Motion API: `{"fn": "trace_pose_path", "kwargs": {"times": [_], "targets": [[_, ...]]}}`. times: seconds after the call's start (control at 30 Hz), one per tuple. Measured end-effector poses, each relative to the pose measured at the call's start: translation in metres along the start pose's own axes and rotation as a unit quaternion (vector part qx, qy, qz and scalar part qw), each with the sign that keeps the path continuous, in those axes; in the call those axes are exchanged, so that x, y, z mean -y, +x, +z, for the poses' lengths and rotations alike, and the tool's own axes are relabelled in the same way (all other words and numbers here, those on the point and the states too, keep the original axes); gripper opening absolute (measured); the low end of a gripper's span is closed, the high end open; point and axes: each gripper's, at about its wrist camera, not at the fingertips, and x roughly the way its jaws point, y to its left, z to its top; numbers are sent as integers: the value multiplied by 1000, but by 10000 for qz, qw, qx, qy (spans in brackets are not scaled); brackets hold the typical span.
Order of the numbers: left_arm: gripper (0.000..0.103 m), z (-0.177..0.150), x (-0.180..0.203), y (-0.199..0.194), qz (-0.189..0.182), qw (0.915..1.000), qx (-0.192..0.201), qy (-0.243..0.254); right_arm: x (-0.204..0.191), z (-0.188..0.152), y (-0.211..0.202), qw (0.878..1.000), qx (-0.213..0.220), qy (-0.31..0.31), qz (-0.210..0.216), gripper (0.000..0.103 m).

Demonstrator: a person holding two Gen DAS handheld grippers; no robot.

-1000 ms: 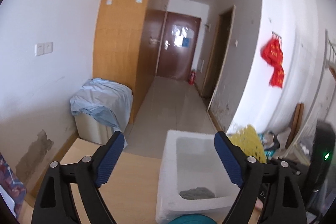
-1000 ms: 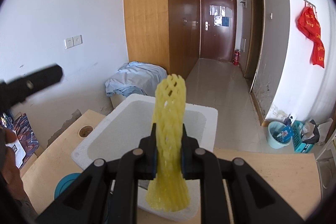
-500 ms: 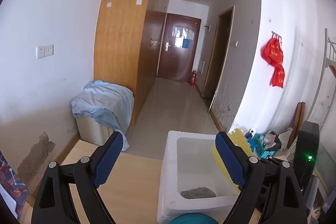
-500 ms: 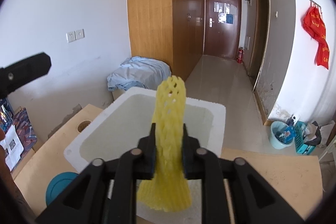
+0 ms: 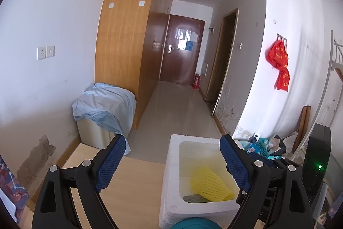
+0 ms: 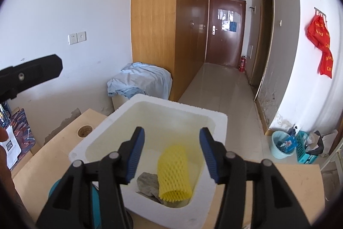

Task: Organize soft objects
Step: 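Lower the yellow foam net into the white foam box and open the right tool, then withdraw both open tools from the foam box back toward the table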

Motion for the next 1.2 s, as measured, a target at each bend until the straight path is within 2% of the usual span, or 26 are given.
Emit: {"fn": "trace_pose_path", "kwargs": {"times": [0.4, 0.43, 0.53, 0.57, 0.83, 1.2], "targets": [[90, -5, 3, -10, 14, 10000, 18, 52, -2, -2, -13, 10000, -39, 90, 1, 58], [90, -7, 2, -12, 30, 10000, -2, 68, -2, -3, -17, 9999, -37, 101, 9, 62], [90, -12, -2, -22, 75, 9999, -47, 49, -5, -8, -30, 9999, 21, 143, -4, 81], [90, -14, -3, -26, 74, 10000, -48, 25, -6, -10, -35, 9999, 68, 153, -3, 83], [90, -23, -6, -70, 119, 9999, 20, 9, -22, -18, -57, 9999, 25, 89, 65, 92], [90, -37, 5, -114, 113, 9999, 35, 67, -28, -34, -86, 10000, 27, 72, 53, 94]]}}
